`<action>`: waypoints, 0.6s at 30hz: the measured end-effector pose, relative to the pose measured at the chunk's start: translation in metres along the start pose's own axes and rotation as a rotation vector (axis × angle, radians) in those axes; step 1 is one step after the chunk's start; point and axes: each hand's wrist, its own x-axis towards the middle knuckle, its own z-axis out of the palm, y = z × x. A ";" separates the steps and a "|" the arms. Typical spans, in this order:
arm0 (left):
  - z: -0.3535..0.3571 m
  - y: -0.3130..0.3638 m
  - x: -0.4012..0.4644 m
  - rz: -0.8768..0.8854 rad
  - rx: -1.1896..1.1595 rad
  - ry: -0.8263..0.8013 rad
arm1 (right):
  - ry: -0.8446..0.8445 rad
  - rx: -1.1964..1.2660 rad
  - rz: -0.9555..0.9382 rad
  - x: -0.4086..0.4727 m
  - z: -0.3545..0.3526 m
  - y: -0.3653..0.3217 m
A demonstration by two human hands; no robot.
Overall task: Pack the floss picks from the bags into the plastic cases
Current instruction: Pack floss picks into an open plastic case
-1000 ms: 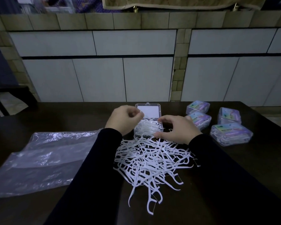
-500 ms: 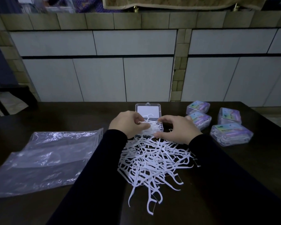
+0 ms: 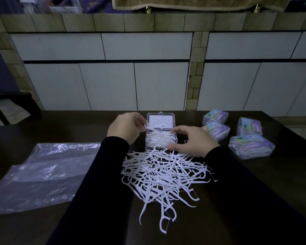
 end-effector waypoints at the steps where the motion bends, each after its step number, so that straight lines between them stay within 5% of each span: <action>1: 0.000 0.000 0.000 -0.001 0.005 -0.004 | 0.001 0.002 0.001 0.000 0.000 0.000; 13: -0.002 -0.001 0.002 -0.003 0.002 0.159 | -0.001 -0.007 0.010 -0.003 -0.003 -0.003; 18: 0.008 0.011 -0.002 0.049 -0.233 0.162 | -0.007 -0.010 0.014 -0.004 -0.004 -0.003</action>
